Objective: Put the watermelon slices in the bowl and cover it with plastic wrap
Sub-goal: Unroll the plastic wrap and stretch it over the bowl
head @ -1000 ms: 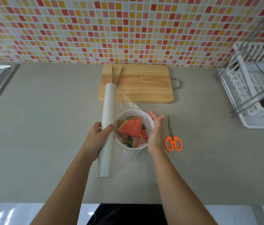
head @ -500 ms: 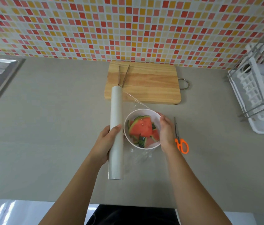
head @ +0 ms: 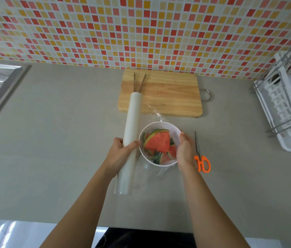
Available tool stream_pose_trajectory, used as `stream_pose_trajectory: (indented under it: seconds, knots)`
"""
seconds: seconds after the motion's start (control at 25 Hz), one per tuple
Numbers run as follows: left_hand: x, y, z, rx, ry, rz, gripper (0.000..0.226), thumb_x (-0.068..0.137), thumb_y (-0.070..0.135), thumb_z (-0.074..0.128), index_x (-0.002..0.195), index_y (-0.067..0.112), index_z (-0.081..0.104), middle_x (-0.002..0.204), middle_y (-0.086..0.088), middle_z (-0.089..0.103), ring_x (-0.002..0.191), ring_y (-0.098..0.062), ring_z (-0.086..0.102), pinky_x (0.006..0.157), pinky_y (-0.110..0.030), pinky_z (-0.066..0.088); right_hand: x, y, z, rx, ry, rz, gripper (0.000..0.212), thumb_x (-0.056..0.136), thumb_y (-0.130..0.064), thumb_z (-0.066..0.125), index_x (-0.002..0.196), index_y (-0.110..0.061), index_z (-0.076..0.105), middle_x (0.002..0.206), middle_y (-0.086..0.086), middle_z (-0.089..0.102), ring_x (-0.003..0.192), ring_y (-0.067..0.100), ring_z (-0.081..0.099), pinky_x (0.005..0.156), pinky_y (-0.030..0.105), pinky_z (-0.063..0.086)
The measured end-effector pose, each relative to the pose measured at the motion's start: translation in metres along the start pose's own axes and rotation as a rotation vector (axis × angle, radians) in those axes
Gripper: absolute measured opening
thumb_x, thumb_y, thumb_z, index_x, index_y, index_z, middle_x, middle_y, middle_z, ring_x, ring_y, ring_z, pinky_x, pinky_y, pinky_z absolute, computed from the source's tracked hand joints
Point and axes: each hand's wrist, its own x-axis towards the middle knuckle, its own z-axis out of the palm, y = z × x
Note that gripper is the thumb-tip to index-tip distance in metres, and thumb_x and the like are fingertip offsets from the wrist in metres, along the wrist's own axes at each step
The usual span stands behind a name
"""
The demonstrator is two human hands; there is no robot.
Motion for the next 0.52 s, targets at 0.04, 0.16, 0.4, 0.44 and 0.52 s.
stream_pose_trajectory:
  seconds: [0.04, 0.16, 0.4, 0.44, 0.52]
  knots:
    - [0.001, 0.000, -0.003, 0.004, -0.027, -0.008, 0.056, 0.063, 0.043, 0.073, 0.103, 0.014, 0.048, 0.093, -0.011, 0.068, 0.071, -0.019, 0.068, 0.055, -0.031, 0.053, -0.001, 0.001, 0.001, -0.002, 0.015, -0.001, 0.029, 0.095, -0.021, 0.040, 0.071, -0.019, 0.055, 0.077, -0.013, 0.054, 0.074, 0.006, 0.049, 0.067, 0.022, 0.036]
    - [0.000, -0.004, -0.007, -0.096, -0.097, -0.062, 0.047, 0.068, 0.039, 0.071, 0.105, 0.019, 0.053, 0.103, -0.017, 0.068, 0.084, -0.029, 0.070, 0.070, -0.042, 0.059, -0.001, 0.004, 0.003, 0.013, 0.050, -0.012, 0.029, 0.095, -0.021, 0.040, 0.070, -0.017, 0.053, 0.075, -0.015, 0.052, 0.070, -0.001, 0.047, 0.066, 0.019, 0.037]
    - [-0.014, -0.018, 0.004, -0.045, -0.009, -0.008, 0.059, 0.070, 0.047, 0.070, 0.117, 0.022, 0.045, 0.105, -0.002, 0.062, 0.082, -0.015, 0.066, 0.050, -0.020, 0.051, 0.000, 0.005, 0.004, 0.009, 0.056, -0.044, 0.033, 0.095, -0.022, 0.041, 0.064, -0.025, 0.052, 0.075, -0.016, 0.054, 0.071, -0.003, 0.049, 0.062, 0.014, 0.035]
    - [-0.015, -0.020, 0.002, -0.037, -0.017, -0.029, 0.063, 0.063, 0.043, 0.073, 0.114, 0.018, 0.047, 0.104, -0.003, 0.062, 0.082, -0.016, 0.065, 0.050, -0.021, 0.050, 0.001, 0.006, 0.004, 0.002, 0.055, -0.056, 0.034, 0.095, -0.021, 0.041, 0.063, -0.024, 0.052, 0.074, -0.015, 0.054, 0.070, -0.003, 0.049, 0.062, 0.015, 0.035]
    - [-0.016, -0.025, -0.004, 0.024, -0.004, -0.043, 0.059, 0.056, 0.039, 0.075, 0.107, 0.015, 0.055, 0.098, -0.009, 0.068, 0.080, -0.023, 0.067, 0.057, -0.031, 0.053, 0.002, 0.007, 0.003, -0.024, 0.052, -0.079, 0.035, 0.095, -0.020, 0.040, 0.063, -0.022, 0.052, 0.071, -0.012, 0.054, 0.068, -0.001, 0.049, 0.062, 0.017, 0.037]
